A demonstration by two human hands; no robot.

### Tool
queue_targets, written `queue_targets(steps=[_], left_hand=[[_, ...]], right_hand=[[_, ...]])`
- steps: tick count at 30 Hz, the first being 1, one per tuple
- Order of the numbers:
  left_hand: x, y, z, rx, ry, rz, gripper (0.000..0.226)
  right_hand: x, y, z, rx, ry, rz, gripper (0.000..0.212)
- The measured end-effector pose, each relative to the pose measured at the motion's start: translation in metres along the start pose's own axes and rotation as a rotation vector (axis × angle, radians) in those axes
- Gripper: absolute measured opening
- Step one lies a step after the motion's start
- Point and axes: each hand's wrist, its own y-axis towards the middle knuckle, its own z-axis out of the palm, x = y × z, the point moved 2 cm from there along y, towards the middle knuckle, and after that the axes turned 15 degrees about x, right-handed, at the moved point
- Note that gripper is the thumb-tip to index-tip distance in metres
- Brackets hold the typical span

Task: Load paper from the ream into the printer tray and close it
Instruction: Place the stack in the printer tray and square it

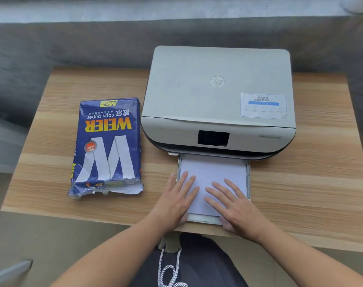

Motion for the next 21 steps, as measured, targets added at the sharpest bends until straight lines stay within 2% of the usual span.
queue_targets(steps=[5,12,21], left_hand=[[0.007,0.000,0.003,0.014,-0.070,-0.039,0.074],[0.010,-0.004,0.007,0.024,-0.038,-0.105,0.079],[0.009,-0.004,0.000,-0.028,0.029,-0.081,0.086]], right_hand=[[-0.004,0.002,0.000,0.011,0.118,0.114,0.075],[-0.031,-0.002,-0.001,0.148,0.285,0.411,0.114],[-0.029,-0.006,0.016,0.082,0.320,0.385,0.106]])
